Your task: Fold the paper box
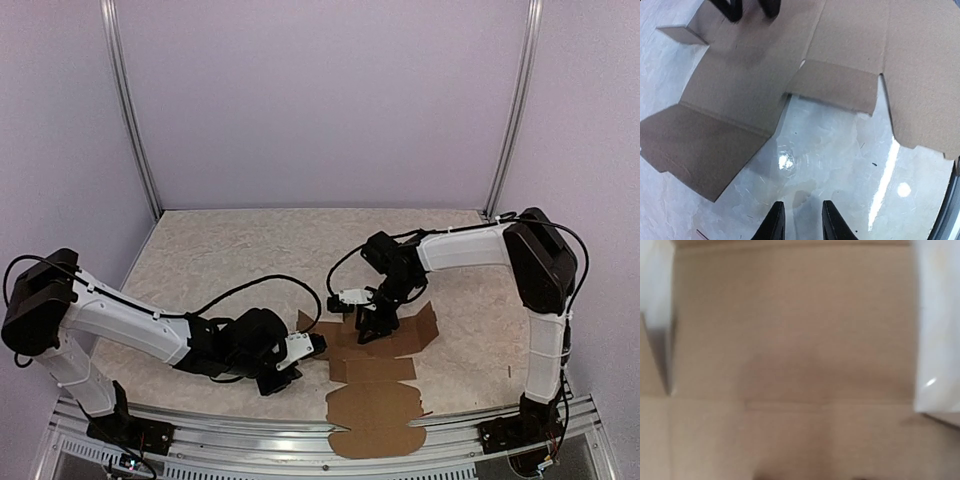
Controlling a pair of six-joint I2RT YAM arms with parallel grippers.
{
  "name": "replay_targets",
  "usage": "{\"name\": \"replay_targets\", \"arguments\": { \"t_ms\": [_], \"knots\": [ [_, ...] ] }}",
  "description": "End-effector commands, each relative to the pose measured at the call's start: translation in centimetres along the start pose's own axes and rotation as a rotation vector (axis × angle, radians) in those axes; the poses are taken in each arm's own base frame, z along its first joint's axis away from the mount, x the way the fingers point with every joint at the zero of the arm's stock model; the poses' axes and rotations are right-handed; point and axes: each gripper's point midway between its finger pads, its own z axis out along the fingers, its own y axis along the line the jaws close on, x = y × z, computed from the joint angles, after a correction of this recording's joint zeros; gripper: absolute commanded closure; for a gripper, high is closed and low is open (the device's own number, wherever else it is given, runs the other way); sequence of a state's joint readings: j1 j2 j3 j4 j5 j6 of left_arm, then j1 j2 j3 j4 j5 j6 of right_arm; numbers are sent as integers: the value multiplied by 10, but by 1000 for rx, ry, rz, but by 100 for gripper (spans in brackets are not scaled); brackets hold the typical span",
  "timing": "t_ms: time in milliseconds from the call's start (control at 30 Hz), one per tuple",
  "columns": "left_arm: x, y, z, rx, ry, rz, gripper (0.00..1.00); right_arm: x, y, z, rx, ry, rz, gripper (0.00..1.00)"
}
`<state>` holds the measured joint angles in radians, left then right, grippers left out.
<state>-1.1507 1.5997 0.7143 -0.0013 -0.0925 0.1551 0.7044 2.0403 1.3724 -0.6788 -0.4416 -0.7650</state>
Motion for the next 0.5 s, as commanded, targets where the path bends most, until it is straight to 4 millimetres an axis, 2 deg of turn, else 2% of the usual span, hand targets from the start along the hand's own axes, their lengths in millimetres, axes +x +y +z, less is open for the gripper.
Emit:
{"name": "replay_targets", "arguments": {
  "t_ms": [0, 133, 200, 467],
  "knots": [
    [9, 5, 12, -23, 14, -34, 76, 58, 28, -3, -27, 196, 6, 51],
    [3, 4, 19, -10, -18, -24, 78, 68, 32, -6, -3, 217, -17, 46],
    [0, 1, 23, -3, -24, -13, 78, 62, 31, -11, 10, 199, -14, 43],
    [-7, -6, 23, -2, -52, 3, 78, 2, 34, -58, 5, 24, -18, 41]
  ]
}}
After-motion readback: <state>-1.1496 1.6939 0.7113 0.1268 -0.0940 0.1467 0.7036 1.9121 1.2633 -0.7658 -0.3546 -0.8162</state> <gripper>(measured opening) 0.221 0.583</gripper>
